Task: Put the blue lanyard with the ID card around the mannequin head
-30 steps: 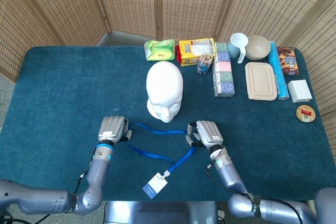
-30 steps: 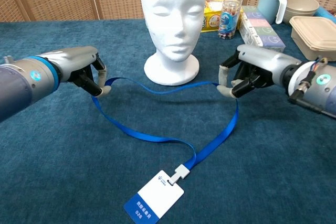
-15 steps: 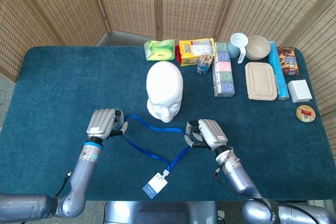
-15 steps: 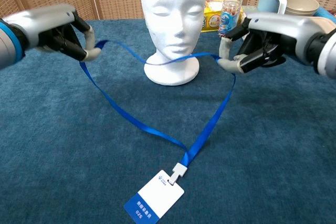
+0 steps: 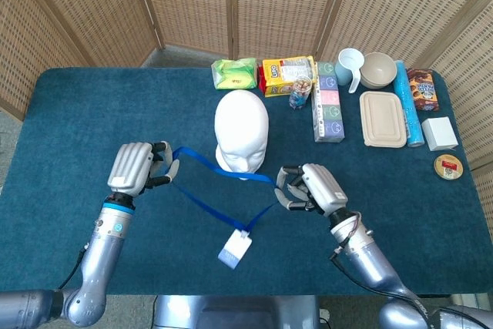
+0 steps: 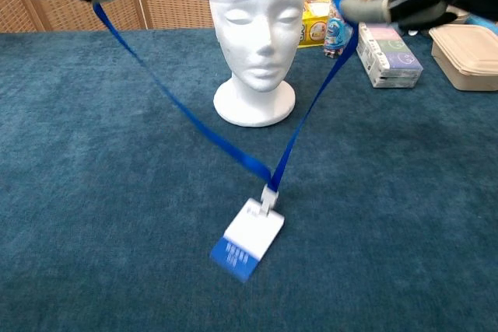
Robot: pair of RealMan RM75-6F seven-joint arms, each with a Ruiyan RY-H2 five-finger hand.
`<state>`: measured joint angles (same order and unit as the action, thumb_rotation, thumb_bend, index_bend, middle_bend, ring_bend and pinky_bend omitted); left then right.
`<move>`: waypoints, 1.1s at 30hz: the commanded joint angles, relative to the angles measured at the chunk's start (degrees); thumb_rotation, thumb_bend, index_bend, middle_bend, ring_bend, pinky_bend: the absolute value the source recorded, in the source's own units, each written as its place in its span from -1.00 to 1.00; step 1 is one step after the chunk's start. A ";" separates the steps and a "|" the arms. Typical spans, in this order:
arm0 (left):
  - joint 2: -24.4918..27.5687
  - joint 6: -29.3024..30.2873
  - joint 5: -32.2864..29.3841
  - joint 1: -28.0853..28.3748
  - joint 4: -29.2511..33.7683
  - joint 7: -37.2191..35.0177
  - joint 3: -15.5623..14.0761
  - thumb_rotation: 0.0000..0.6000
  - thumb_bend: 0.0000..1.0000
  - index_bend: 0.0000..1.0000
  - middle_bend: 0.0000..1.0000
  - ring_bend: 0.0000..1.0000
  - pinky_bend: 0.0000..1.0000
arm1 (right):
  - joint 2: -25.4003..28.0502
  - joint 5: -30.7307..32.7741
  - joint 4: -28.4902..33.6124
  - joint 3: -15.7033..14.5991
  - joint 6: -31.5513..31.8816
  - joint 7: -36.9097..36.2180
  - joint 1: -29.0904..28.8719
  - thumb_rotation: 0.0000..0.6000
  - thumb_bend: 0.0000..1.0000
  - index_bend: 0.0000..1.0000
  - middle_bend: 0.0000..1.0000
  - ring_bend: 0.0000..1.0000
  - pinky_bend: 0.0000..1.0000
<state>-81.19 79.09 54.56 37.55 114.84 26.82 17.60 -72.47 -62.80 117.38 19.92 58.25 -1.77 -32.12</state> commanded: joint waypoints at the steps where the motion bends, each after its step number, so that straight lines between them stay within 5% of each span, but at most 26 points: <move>1: 1.62 0.91 2.05 -0.52 1.21 -1.37 1.23 0.69 -0.15 0.30 1.00 1.00 1.00 | 2.14 -1.88 1.97 1.69 1.22 -3.44 1.10 1.00 0.13 0.34 1.00 1.00 1.00; 16: 6.05 -2.01 -0.98 3.55 3.66 -0.06 7.79 0.69 -0.16 0.30 1.00 1.00 1.00 | 5.97 1.68 2.51 8.43 0.53 -10.61 -2.41 1.00 0.13 0.36 1.00 1.00 1.00; 33: 4.63 -4.62 -9.39 10.50 -4.14 1.36 11.58 0.69 -0.16 0.30 1.00 1.00 1.00 | 5.70 12.85 -3.11 11.90 -2.06 -7.37 -11.26 1.00 0.13 0.36 1.00 1.00 1.00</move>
<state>-76.37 74.66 45.64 47.70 111.31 28.38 29.08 -66.69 -50.36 114.67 31.67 56.44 -9.31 -43.04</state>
